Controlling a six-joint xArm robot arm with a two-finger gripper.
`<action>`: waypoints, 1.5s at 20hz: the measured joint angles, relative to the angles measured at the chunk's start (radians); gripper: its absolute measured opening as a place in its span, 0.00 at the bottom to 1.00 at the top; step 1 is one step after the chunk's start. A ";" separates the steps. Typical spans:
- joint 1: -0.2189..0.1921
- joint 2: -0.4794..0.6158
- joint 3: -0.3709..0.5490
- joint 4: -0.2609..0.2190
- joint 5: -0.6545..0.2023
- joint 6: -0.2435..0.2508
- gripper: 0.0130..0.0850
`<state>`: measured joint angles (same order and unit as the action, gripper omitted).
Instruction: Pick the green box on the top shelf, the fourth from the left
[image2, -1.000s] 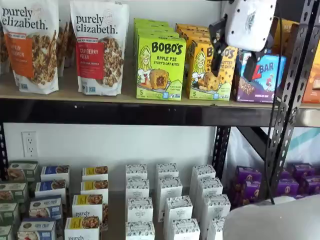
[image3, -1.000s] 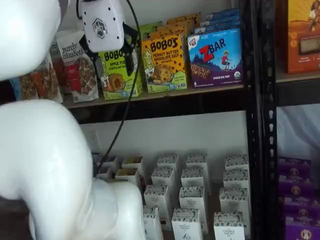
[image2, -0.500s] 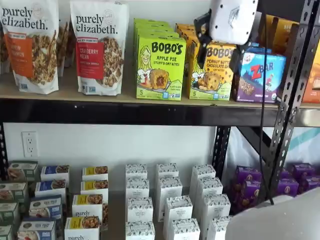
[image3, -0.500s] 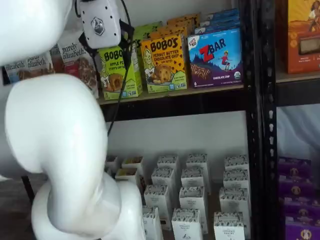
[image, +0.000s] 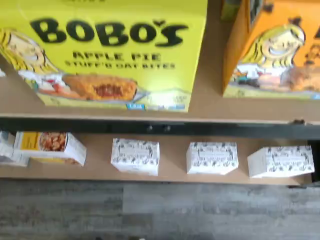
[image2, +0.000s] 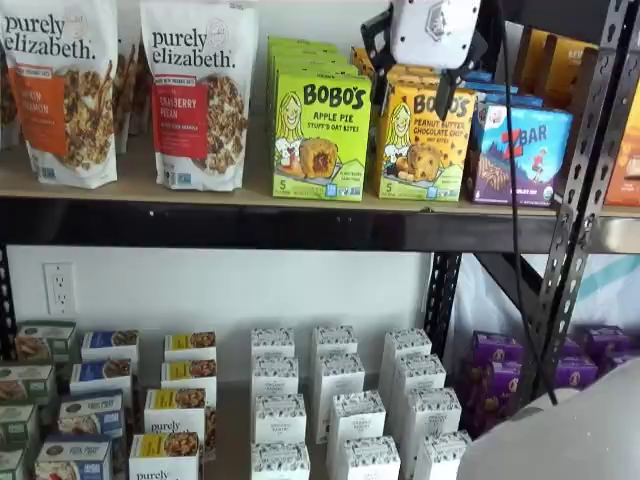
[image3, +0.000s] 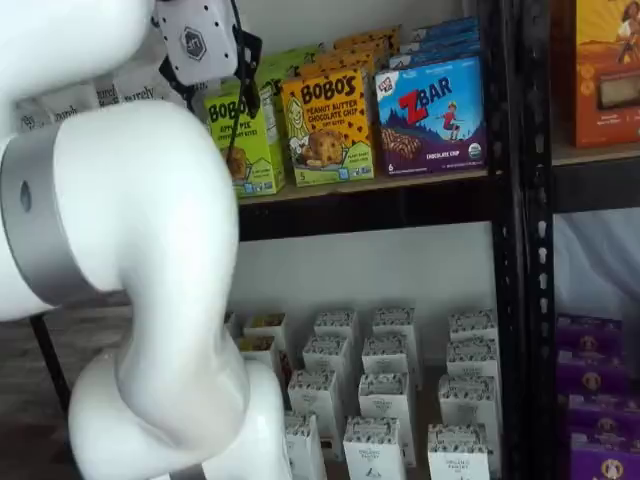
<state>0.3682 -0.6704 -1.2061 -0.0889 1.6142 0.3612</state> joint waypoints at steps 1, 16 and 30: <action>0.002 0.005 -0.003 -0.002 -0.010 0.002 1.00; 0.031 0.136 -0.104 0.018 -0.070 0.032 1.00; 0.007 0.246 -0.192 0.033 -0.090 0.012 1.00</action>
<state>0.3757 -0.4240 -1.3979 -0.0560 1.5244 0.3728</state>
